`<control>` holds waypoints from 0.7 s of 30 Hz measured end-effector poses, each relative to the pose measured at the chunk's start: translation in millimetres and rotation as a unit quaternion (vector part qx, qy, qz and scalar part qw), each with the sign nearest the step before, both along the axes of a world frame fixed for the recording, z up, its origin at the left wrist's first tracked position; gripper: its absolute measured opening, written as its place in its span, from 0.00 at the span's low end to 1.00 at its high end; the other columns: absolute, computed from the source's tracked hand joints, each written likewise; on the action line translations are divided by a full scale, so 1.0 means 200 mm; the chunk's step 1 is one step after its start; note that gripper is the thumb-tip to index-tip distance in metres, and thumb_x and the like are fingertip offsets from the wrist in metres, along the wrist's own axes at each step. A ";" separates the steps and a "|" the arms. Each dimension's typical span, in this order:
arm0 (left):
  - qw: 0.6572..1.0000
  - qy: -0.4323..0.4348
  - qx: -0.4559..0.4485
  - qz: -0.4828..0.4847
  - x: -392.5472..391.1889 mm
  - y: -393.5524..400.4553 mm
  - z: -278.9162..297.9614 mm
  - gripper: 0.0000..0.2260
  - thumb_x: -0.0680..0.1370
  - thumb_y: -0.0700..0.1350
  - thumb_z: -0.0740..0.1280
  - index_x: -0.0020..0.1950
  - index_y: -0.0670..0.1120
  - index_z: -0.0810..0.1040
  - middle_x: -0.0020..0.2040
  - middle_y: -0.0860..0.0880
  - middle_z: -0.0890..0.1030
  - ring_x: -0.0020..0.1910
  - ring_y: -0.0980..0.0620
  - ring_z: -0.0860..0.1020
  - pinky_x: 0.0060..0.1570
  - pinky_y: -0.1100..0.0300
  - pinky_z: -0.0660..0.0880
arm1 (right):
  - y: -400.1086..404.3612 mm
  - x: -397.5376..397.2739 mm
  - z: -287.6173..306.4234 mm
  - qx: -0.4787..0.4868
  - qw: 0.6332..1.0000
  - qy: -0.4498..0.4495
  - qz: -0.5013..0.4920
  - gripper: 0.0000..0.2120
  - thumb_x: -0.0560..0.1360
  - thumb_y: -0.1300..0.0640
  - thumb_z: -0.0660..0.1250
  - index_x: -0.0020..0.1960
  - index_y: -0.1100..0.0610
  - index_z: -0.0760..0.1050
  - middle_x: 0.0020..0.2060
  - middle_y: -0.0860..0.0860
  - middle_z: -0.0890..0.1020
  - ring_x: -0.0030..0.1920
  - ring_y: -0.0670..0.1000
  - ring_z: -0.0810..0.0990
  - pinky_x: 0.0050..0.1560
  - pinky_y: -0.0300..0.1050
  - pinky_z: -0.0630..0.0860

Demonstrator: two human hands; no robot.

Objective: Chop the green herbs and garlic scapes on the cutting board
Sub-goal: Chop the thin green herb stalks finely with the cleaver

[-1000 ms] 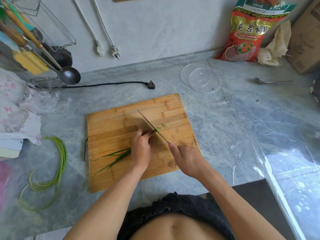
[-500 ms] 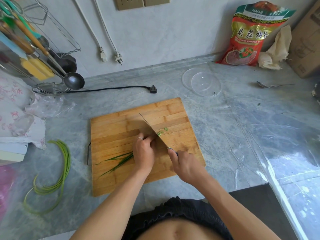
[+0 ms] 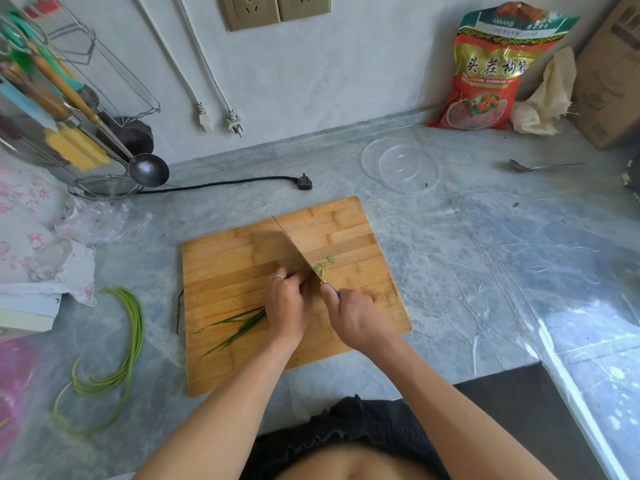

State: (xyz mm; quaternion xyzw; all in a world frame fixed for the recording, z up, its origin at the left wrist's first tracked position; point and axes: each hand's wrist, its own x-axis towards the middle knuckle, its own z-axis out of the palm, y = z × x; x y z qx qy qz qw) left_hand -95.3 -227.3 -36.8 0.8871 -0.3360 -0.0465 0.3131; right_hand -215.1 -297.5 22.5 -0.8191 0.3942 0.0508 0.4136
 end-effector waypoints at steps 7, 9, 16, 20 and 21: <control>1.000 -0.013 0.005 0.003 -0.01 -0.01 -0.02 0.10 0.73 0.35 0.67 0.46 0.47 0.86 0.40 0.46 0.77 0.39 0.43 0.75 0.34 0.54 0.71 | -0.01 -0.10 -0.02 0.028 0.999 -0.008 -0.032 0.28 0.82 0.38 0.48 0.33 0.57 0.66 0.30 0.54 0.78 0.35 0.54 0.80 0.38 0.50 0.74; 1.000 -0.017 0.001 -0.010 -0.01 0.00 -0.02 0.09 0.74 0.38 0.68 0.48 0.47 0.86 0.41 0.46 0.79 0.40 0.43 0.76 0.35 0.53 0.72 | -0.03 -0.06 0.00 0.032 0.999 -0.015 -0.030 0.28 0.82 0.39 0.47 0.33 0.56 0.65 0.29 0.53 0.75 0.35 0.54 0.76 0.38 0.49 0.71; 0.999 -0.037 0.009 -0.030 -0.02 0.02 -0.01 0.05 0.74 0.37 0.69 0.45 0.44 0.85 0.43 0.45 0.79 0.40 0.42 0.76 0.35 0.53 0.73 | -0.05 -0.08 0.04 0.038 0.998 -0.010 -0.042 0.27 0.82 0.39 0.47 0.33 0.56 0.64 0.28 0.49 0.71 0.26 0.45 0.70 0.28 0.39 0.64; 0.999 -0.017 0.003 -0.046 0.01 0.02 0.00 0.09 0.72 0.34 0.66 0.46 0.42 0.85 0.44 0.43 0.80 0.41 0.42 0.78 0.38 0.53 0.74 | -0.06 -0.12 0.05 0.036 0.998 -0.025 -0.034 0.28 0.82 0.39 0.48 0.32 0.58 0.62 0.25 0.49 0.69 0.24 0.44 0.67 0.30 0.41 0.64; 0.999 -0.006 0.000 -0.044 0.02 0.02 0.00 0.10 0.73 0.33 0.66 0.46 0.42 0.85 0.44 0.44 0.81 0.42 0.43 0.78 0.39 0.54 0.75 | -0.06 -0.13 0.06 0.036 0.999 -0.030 -0.028 0.28 0.82 0.40 0.49 0.31 0.58 0.61 0.24 0.49 0.69 0.23 0.44 0.67 0.30 0.40 0.63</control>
